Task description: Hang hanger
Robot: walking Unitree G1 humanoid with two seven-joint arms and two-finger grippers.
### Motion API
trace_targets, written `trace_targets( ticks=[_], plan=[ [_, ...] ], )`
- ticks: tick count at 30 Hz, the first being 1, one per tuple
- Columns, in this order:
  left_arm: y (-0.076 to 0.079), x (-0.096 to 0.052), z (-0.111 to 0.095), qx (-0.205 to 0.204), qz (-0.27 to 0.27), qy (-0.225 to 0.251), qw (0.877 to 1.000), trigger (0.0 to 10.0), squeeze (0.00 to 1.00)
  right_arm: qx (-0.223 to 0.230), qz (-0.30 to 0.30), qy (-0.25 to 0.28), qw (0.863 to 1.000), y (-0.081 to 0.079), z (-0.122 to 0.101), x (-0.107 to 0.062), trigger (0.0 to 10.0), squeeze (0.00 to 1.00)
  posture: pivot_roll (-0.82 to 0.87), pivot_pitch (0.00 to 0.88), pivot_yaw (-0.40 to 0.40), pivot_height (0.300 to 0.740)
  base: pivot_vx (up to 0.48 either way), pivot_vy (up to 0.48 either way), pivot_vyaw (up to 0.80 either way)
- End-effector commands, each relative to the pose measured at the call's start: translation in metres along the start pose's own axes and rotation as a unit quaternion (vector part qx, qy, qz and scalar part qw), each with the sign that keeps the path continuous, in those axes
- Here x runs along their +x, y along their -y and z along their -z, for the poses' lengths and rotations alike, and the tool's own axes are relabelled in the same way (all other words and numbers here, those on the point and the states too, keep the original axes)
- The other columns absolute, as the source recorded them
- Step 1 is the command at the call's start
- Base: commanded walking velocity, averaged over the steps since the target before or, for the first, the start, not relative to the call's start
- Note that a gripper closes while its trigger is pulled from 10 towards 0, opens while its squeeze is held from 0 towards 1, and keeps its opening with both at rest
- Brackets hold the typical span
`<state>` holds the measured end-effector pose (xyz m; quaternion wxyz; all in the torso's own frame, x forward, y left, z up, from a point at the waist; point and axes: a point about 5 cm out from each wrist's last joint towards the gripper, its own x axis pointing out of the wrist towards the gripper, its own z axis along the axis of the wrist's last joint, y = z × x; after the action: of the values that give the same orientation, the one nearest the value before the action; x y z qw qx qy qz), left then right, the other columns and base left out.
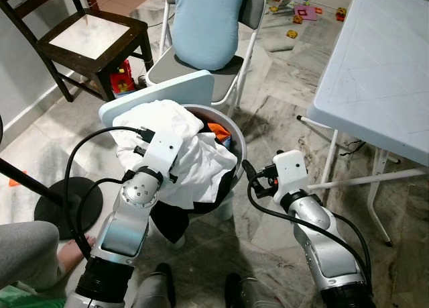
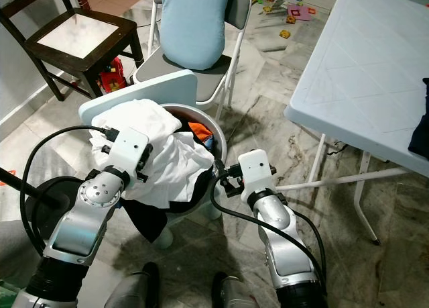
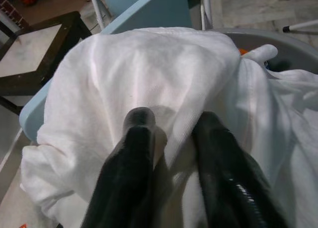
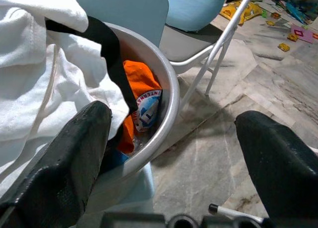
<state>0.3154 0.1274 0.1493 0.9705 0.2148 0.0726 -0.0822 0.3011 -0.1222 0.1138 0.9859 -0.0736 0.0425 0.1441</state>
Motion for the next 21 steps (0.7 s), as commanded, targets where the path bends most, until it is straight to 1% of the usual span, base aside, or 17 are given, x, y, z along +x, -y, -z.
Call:
trace_targets(
  ticks=[1,4,9,12,16,21],
  plan=[
    [-0.004,-0.001,-0.007,-0.005,-0.020,0.017,1.000,0.0,0.00,0.004,0.004,-0.010,1.000,0.001,0.005,-0.002,10.0,0.00,0.03,0.241,-0.066,0.740,0.000,0.000,0.00],
    [-0.009,-0.001,-0.010,-0.011,-0.041,0.026,0.999,0.0,0.00,0.005,0.005,-0.010,1.000,0.001,0.004,-0.002,10.0,0.00,0.03,0.240,-0.065,0.740,0.000,0.000,0.00],
    [-0.015,0.001,-0.014,-0.024,-0.060,0.034,0.997,0.0,0.00,0.005,0.004,-0.009,1.000,0.000,0.004,-0.001,10.0,0.00,0.03,0.240,-0.063,0.740,0.000,0.000,0.00],
    [-0.016,0.001,-0.014,-0.029,-0.063,0.034,0.997,0.0,0.00,0.005,0.005,-0.009,1.000,0.000,0.004,-0.002,10.0,0.00,0.03,0.240,-0.063,0.740,0.000,0.000,0.00],
    [-0.014,0.001,-0.009,-0.042,-0.061,0.023,0.997,0.0,0.00,0.006,0.006,-0.010,1.000,0.001,0.005,-0.002,10.0,0.00,0.03,0.241,-0.062,0.740,0.000,0.000,0.00],
    [-0.019,0.007,-0.020,-0.055,-0.074,0.057,0.994,0.0,0.00,0.006,0.006,-0.010,1.000,0.000,0.005,-0.002,10.0,0.00,0.03,0.241,-0.062,0.740,0.000,0.000,0.00]
  ],
)
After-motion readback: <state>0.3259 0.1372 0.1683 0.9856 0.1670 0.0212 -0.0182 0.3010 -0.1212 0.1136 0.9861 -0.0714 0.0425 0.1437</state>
